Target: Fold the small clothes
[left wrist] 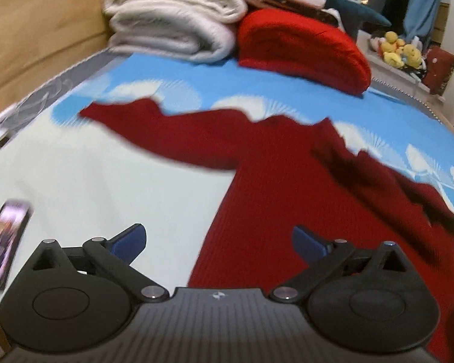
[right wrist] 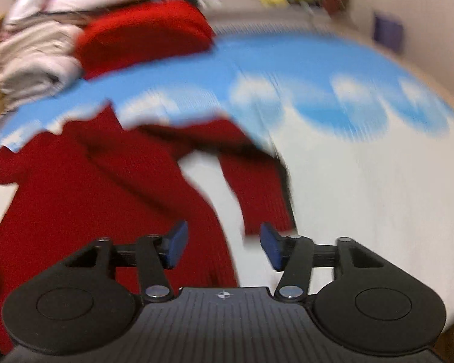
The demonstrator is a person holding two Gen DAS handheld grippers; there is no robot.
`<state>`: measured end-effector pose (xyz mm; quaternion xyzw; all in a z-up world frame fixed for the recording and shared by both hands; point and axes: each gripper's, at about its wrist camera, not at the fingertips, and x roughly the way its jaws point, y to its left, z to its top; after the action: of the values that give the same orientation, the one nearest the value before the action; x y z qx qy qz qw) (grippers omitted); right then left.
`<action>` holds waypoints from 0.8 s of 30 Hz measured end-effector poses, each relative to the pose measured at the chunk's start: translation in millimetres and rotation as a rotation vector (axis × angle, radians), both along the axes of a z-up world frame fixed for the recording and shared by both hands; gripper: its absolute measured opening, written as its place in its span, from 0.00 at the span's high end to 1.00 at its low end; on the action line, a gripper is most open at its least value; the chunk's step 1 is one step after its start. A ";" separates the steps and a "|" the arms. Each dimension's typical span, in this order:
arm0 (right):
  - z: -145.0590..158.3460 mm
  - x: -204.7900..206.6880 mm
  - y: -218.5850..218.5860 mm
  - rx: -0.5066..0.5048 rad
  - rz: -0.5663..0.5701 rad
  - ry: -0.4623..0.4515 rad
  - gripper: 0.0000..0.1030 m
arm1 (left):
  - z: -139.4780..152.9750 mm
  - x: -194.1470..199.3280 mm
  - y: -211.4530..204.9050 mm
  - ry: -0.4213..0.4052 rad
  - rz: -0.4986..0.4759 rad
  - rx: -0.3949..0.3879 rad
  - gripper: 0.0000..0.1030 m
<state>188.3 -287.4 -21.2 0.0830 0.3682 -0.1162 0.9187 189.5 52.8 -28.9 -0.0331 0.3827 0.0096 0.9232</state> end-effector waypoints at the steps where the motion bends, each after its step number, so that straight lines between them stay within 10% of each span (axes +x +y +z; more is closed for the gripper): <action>1: 6.4 13.4 0.4 -0.045 0.011 -0.016 0.31 | -2.5 13.5 -7.7 -0.008 -0.011 0.000 0.00; 10: -76.9 197.6 -4.4 -0.421 0.151 0.175 0.33 | -70.1 110.7 -4.6 0.121 0.031 0.006 0.00; 13: -92.5 227.7 -2.6 -0.446 0.168 0.164 0.93 | -73.6 118.9 2.3 0.122 0.091 0.019 0.00; 15: -83.2 246.8 -12.7 -0.400 0.146 0.131 0.93 | -74.3 121.8 4.2 0.134 0.105 0.008 0.00; 20: -33.2 281.4 -101.1 -0.326 -0.169 -0.002 0.93 | -78.4 123.4 -4.2 0.139 0.086 0.045 0.00; 24: -36.5 291.2 -197.2 -0.174 -0.596 0.091 0.83 | -87.3 126.8 -13.3 0.165 0.066 0.078 0.00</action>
<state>479.5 -484.6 -57.6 0.1028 0.3572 -0.4150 0.8304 316.3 39.5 -116.3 -0.0089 0.4556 0.0576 0.8883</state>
